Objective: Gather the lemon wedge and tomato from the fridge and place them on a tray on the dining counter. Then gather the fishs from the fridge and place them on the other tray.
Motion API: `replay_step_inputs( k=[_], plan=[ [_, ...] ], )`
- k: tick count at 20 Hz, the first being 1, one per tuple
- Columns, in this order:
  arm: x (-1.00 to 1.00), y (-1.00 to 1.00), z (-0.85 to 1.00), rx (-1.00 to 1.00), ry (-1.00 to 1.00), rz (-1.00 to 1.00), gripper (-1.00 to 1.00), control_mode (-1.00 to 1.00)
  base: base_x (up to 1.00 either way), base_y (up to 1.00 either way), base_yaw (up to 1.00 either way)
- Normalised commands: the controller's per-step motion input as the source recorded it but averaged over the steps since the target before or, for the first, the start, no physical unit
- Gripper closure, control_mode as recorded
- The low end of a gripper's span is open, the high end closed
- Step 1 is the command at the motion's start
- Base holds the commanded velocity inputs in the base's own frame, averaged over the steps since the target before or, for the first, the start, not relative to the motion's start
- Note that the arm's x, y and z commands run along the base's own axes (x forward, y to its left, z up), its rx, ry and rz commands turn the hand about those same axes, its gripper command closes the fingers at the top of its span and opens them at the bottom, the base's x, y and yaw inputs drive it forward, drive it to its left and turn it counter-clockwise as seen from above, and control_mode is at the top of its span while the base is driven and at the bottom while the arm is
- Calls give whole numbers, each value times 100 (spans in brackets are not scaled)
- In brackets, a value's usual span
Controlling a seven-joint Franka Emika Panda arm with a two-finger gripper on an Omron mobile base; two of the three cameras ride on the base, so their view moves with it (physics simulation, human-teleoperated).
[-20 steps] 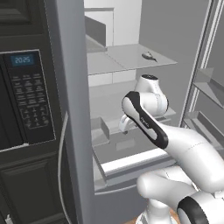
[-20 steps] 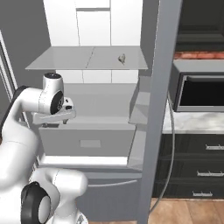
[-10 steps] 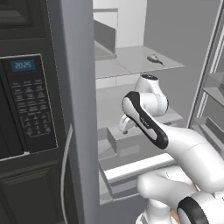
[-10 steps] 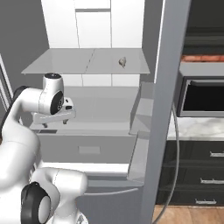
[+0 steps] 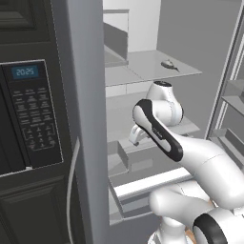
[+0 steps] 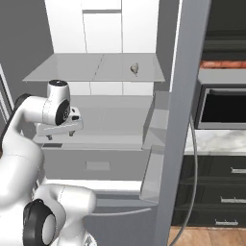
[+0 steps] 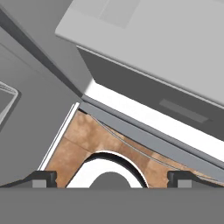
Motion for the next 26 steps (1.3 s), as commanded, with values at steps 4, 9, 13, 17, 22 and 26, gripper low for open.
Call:
replay_step_inputs(
  k=[4, 9, 13, 17, 22, 26],
  plan=[
    [0, 0, 0, 0, 0, 0, -100, 100, 0, 0, 0],
    [0, 0, 0, 0, 0, 0, -100, 100, 0, 0, 0],
    [0, 0, 0, 0, 0, 0, -100, -100, 0, 0, 0],
    [0, 0, 0, 0, 0, 0, -100, -100, 0, 0, 0],
    [0, 0, 0, 0, 0, 0, -100, -100, 0, 0, 0],
    [-2, 0, 2, 0, -7, 0, -100, -100, 0, 0, 0]
  ],
)
